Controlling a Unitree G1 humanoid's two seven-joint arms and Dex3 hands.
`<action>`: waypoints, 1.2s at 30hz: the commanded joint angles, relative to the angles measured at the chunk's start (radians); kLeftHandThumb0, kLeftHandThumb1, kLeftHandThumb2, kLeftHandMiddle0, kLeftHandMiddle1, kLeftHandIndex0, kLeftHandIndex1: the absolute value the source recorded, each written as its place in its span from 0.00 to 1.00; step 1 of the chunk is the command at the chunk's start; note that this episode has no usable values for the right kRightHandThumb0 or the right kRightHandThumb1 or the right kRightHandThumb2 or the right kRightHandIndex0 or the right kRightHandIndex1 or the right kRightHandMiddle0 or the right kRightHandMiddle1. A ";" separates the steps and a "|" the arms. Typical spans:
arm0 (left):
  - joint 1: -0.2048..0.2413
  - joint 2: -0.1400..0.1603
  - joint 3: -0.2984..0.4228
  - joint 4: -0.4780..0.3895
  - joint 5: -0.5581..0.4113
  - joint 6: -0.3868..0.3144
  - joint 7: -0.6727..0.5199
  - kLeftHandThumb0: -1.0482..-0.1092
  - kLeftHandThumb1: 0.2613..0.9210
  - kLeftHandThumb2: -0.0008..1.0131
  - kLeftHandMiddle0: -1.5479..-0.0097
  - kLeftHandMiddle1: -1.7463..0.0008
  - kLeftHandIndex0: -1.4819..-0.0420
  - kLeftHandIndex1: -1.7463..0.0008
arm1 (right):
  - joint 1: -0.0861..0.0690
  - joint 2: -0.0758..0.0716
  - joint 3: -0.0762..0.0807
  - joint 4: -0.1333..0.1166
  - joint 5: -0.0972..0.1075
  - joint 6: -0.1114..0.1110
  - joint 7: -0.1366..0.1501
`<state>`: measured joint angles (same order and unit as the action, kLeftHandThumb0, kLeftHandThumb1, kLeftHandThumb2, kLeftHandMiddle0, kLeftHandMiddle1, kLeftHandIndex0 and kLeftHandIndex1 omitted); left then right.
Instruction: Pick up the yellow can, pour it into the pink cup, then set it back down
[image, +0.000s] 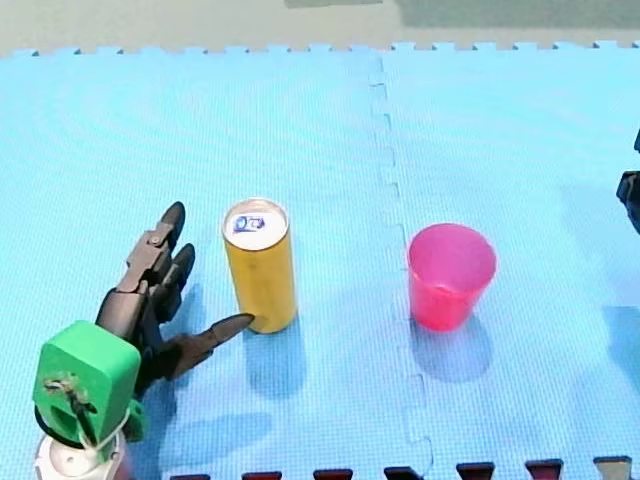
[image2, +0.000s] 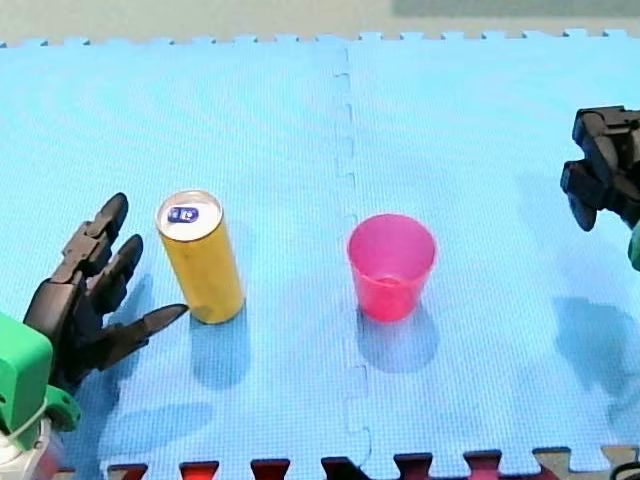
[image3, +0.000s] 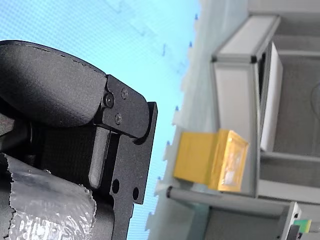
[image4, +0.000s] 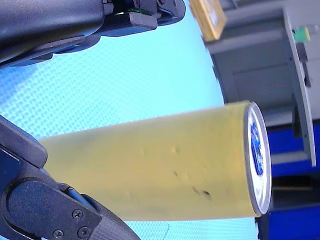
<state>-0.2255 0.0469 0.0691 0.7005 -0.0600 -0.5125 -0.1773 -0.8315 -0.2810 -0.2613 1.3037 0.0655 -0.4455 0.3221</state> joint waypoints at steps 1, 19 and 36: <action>-0.017 0.004 -0.010 -0.014 0.010 0.008 -0.001 0.42 0.60 0.01 0.88 0.99 0.93 0.99 | 0.000 0.001 -0.001 0.000 0.000 -0.002 -0.003; -0.074 -0.010 -0.067 -0.073 0.065 0.109 0.023 0.42 0.61 0.00 0.82 0.99 0.89 0.99 | 0.001 0.005 0.000 0.000 -0.001 -0.009 -0.005; -0.108 0.040 -0.070 -0.077 -0.058 0.240 -0.244 0.36 0.61 0.00 0.76 0.98 0.82 0.99 | 0.002 0.001 -0.006 -0.002 0.004 -0.011 0.004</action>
<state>-0.3261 0.0762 -0.0025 0.6164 -0.1073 -0.2859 -0.3933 -0.8313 -0.2751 -0.2642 1.3036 0.0664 -0.4537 0.3235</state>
